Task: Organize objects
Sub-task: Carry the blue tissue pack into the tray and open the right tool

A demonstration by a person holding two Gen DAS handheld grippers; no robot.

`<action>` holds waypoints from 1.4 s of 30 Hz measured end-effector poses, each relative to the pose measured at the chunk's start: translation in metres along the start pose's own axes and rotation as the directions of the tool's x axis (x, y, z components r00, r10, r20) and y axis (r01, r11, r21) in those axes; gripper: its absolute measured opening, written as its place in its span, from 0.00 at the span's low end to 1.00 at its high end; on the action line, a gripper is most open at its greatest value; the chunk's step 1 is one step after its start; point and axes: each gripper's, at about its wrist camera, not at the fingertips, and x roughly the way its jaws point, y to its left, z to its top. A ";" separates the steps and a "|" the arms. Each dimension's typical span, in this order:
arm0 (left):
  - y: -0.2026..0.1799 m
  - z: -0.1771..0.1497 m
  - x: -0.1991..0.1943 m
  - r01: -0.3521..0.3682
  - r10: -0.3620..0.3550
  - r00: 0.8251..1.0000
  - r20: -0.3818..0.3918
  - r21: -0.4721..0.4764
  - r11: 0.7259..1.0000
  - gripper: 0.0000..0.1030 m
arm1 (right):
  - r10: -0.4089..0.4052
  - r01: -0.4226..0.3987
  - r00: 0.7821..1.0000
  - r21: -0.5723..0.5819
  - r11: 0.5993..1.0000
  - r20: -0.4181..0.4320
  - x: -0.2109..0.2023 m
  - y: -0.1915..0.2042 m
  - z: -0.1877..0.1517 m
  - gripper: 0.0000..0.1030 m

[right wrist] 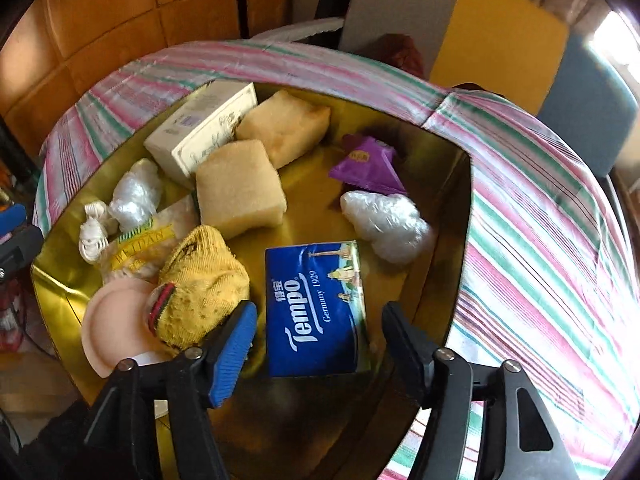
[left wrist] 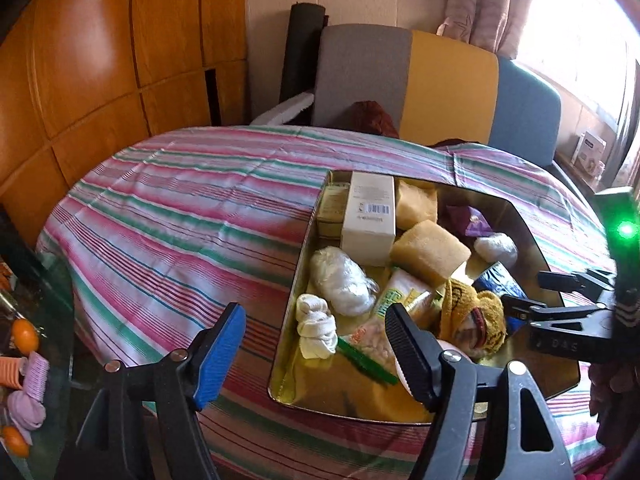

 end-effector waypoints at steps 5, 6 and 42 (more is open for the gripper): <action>-0.004 0.006 -0.014 -0.030 0.030 0.998 0.047 -0.003 1.000 0.71 | -0.038 0.027 0.993 0.091 0.996 0.113 -0.024 0.000 -0.007 0.80; -0.005 0.007 -0.017 -0.038 0.038 0.998 0.057 -0.006 0.999 0.71 | -0.047 0.033 0.990 0.106 0.994 0.131 -0.028 0.001 -0.008 0.82; -0.022 0.000 -0.051 -0.087 0.081 0.983 0.166 0.029 0.996 0.48 | -0.183 0.086 0.937 0.309 0.947 0.299 -0.084 0.032 -0.048 0.96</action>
